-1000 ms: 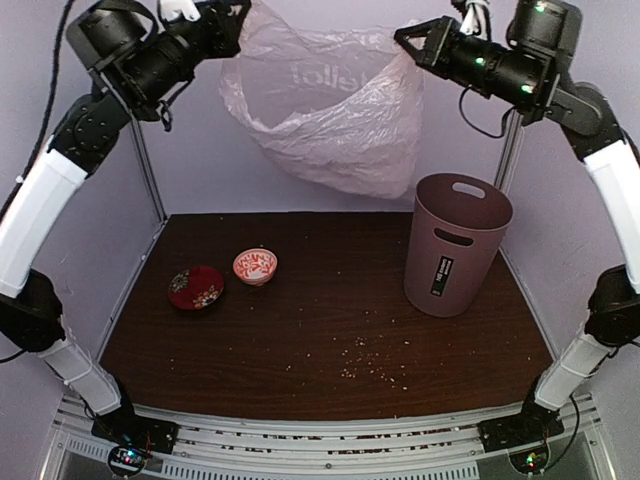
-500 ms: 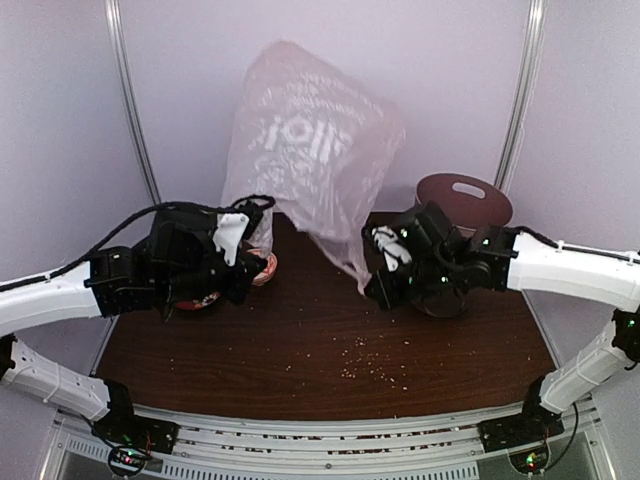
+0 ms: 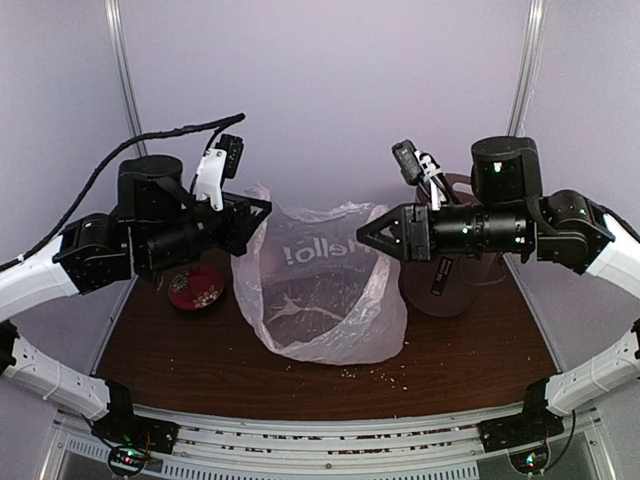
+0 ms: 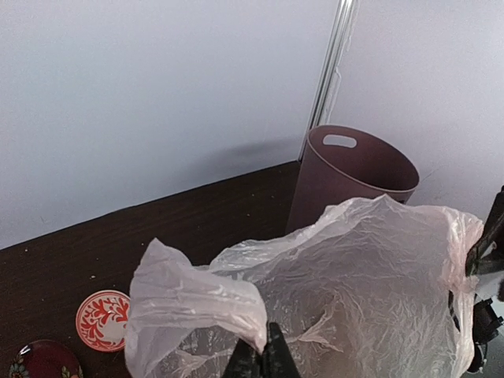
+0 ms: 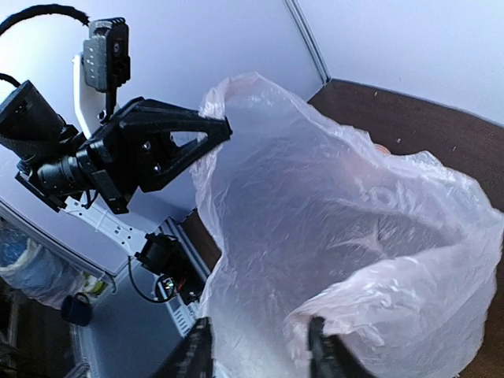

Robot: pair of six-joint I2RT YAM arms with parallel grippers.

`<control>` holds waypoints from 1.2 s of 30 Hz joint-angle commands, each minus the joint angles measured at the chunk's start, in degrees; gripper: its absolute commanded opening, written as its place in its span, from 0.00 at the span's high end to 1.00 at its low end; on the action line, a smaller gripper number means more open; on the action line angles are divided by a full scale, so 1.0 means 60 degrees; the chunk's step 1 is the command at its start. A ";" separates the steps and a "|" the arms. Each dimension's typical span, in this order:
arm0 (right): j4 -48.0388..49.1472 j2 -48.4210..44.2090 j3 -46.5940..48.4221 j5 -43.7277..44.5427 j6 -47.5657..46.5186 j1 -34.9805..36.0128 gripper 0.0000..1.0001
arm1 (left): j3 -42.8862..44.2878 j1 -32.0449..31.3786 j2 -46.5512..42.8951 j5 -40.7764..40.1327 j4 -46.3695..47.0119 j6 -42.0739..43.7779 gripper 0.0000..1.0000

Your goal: Put the trash bags into the trash bin

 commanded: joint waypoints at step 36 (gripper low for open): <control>-0.6991 0.4591 0.6424 0.3003 -0.0309 -0.3842 0.46 | 0.1158 0.0019 0.0770 -0.1115 0.1326 0.1006 1.00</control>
